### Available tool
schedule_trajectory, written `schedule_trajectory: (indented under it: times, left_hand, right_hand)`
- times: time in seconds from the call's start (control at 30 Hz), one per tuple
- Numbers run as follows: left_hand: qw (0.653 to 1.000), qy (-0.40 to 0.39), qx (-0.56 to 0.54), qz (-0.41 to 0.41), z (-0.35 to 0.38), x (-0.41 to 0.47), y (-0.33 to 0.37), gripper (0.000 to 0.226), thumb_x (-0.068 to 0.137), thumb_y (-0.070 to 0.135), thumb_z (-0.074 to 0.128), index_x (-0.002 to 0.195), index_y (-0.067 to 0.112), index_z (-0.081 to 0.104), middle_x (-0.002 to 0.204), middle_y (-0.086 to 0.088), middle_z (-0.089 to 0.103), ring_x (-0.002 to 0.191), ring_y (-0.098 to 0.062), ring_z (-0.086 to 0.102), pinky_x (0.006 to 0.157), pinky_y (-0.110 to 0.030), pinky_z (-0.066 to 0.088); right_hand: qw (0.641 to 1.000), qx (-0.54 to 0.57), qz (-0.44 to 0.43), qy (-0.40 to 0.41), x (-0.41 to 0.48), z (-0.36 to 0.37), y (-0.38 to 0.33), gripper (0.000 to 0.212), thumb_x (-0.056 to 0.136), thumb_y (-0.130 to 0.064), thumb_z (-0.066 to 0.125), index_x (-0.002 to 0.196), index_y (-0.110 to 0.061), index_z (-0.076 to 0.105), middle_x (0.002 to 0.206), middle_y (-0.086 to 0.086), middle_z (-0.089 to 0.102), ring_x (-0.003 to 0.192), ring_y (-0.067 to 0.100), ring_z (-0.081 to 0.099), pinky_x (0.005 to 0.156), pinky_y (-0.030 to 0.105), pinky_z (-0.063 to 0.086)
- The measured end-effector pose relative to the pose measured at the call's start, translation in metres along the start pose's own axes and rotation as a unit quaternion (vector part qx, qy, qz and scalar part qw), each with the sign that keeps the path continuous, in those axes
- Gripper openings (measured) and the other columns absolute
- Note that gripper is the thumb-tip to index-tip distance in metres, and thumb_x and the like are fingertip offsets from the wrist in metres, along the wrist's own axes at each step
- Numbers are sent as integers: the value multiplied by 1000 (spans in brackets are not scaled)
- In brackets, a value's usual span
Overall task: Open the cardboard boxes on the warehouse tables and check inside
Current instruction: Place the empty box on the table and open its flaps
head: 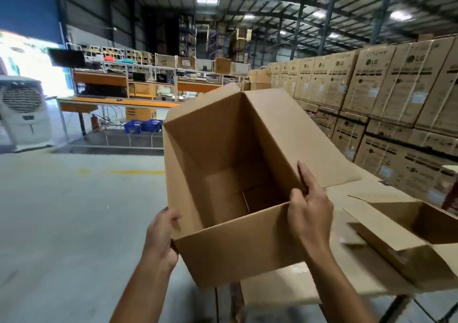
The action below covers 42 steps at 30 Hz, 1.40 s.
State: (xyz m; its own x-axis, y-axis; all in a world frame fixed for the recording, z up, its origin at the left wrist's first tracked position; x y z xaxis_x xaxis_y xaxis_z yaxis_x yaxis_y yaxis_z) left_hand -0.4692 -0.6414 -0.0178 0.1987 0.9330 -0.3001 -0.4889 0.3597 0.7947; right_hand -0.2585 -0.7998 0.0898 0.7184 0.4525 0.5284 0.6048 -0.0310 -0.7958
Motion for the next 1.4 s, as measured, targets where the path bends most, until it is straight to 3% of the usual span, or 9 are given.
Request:
schedule_trajectory:
  times: [0.13, 0.27, 0.5, 0.73, 0.9, 1.07, 1.2, 1.3, 1.4]
  left_hand:
    - [992, 97, 7, 78, -49, 37, 38, 59, 74, 18, 68, 128, 37, 54, 138, -10, 51, 115, -35, 57, 99, -55, 50]
    - [982, 181, -20, 46, -120, 88, 84, 94, 84, -2, 61, 154, 43, 16, 138, -15, 43, 106, -39, 57, 93, -57, 53]
    - [980, 197, 20, 34, -257, 171, 157, 65, 101, -1, 32, 156, 32, 24, 149, -11, 45, 112, -35, 58, 96, -54, 52]
    - [958, 274, 79, 32, -353, 226, 173, 54, 96, 8, 38, 146, 29, 45, 135, -10, 59, 108, -33, 64, 73, -39, 59]
    - [940, 322, 103, 50, -363, 251, 174, 55, 94, 17, 44, 147, 32, 37, 137, -9, 56, 112, -32, 61, 92, -46, 56]
    - [902, 432, 28, 5, -358, 296, 179, 87, 86, 17, 56, 155, 25, 3, 151, -19, 33, 126, -39, 49, 103, -53, 47]
    - [941, 337, -9, -10, -333, 385, 199, 68, 79, 23, 62, 141, 15, 36, 108, -19, 68, 94, -32, 69, 78, -44, 59]
    - [962, 267, 51, -22, -317, 419, 225, 45, 78, 24, 59, 118, 5, 64, 98, -17, 72, 85, -29, 71, 67, -35, 57]
    - [950, 299, 60, 63, -289, 447, 254, 26, 85, 11, 59, 109, 1, 62, 92, -15, 64, 76, -24, 64, 58, -29, 48]
  right_hand:
    - [998, 56, -18, -8, -7, 84, -31, 60, 98, -9, 50, 151, -36, 39, 119, -14, 51, 83, 2, 55, 69, 19, 49]
    - [996, 70, -21, -58, -21, 187, -63, 61, 98, -9, 50, 152, -34, 38, 119, -10, 56, 80, 6, 58, 67, 14, 47]
    - [982, 70, 21, -173, -69, 363, -89, 59, 97, -6, 49, 152, -26, 41, 150, -1, 48, 131, 22, 51, 110, 31, 37]
    - [962, 50, 98, -250, -115, 473, -72, 58, 95, -7, 48, 151, -21, 42, 150, 2, 49, 135, 26, 47, 112, 32, 34]
    - [960, 58, 138, -238, -123, 519, -61, 59, 96, -10, 46, 152, -29, 38, 146, 3, 53, 125, 29, 54, 108, 47, 44]
    - [966, 80, 117, -218, -99, 569, -65, 59, 98, -7, 46, 153, -26, 38, 146, 3, 52, 120, 26, 55, 102, 42, 46]
    - [970, 113, 102, -191, -38, 629, -60, 57, 99, -6, 46, 152, -26, 39, 141, 6, 56, 98, 14, 50, 90, 34, 48]
    - [969, 132, 95, -185, -3, 654, -66, 58, 97, -3, 46, 151, -24, 42, 146, 4, 53, 102, 12, 50, 92, 29, 44]
    - [972, 146, 83, -167, 29, 669, -62, 59, 96, -2, 46, 151, -25, 42, 149, -1, 50, 106, 12, 54, 90, 23, 39]
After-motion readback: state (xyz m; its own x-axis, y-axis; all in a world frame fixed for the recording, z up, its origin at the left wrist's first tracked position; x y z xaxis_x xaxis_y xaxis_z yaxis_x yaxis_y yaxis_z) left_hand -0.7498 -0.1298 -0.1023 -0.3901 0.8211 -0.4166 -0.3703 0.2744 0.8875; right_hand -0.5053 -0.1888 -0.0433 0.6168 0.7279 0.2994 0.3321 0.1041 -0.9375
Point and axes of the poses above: each hand's wrist, its own x-axis towards the middle knuckle, its own z-axis out of the palm, y = z × x, the point moved 3 cm from there along x, towards the middle knuckle
